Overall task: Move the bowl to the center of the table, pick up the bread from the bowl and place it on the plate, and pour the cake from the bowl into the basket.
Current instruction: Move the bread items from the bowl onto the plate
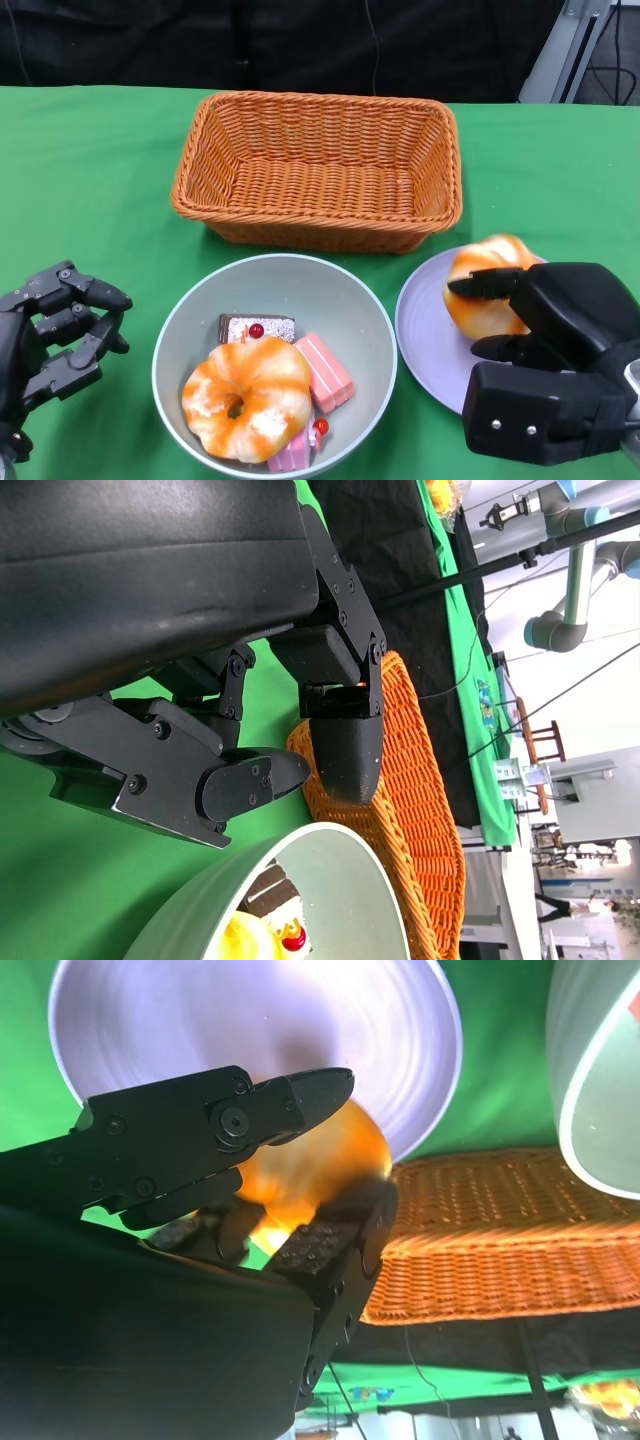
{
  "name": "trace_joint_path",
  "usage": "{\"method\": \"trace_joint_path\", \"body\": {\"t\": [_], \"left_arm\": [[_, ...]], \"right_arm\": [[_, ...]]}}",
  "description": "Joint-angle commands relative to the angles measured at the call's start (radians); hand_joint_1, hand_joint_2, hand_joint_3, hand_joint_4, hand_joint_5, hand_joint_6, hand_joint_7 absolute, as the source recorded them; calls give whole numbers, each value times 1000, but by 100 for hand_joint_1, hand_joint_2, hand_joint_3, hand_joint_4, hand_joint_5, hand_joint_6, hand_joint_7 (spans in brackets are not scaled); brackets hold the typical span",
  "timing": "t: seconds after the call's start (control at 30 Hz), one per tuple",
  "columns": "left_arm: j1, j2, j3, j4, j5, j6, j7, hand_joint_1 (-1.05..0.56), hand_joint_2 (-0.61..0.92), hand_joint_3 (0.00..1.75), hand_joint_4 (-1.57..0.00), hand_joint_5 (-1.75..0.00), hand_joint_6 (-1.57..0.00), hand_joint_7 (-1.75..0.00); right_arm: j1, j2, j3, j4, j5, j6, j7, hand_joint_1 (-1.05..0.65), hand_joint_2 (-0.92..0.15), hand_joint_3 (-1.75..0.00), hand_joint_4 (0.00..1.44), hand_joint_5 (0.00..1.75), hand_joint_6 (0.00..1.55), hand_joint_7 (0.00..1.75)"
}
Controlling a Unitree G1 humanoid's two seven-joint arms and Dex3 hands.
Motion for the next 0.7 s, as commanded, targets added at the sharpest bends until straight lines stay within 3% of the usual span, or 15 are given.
{"method": "trace_joint_path", "body": {"t": [0.03,0.43,0.7], "left_arm": [[-6,22,9,7,-6,-14,-11,-5,76,70,-75,-149,-81,-111],[-6,20,9,1,-11,-9,-14,-5,77,69,-76,-148,-81,-111],[-5,18,5,-1,-3,-11,-8,-6,76,68,-76,-147,-82,-110]], "right_arm": [[7,-4,-23,-13,13,-3,-15,-47,-92,-1,130,10,37,0],[5,-19,-28,-24,38,-10,25,-47,-92,-2,137,8,44,3],[1,-34,-46,-53,63,-5,101,-47,-92,-2,134,5,59,6]]}}
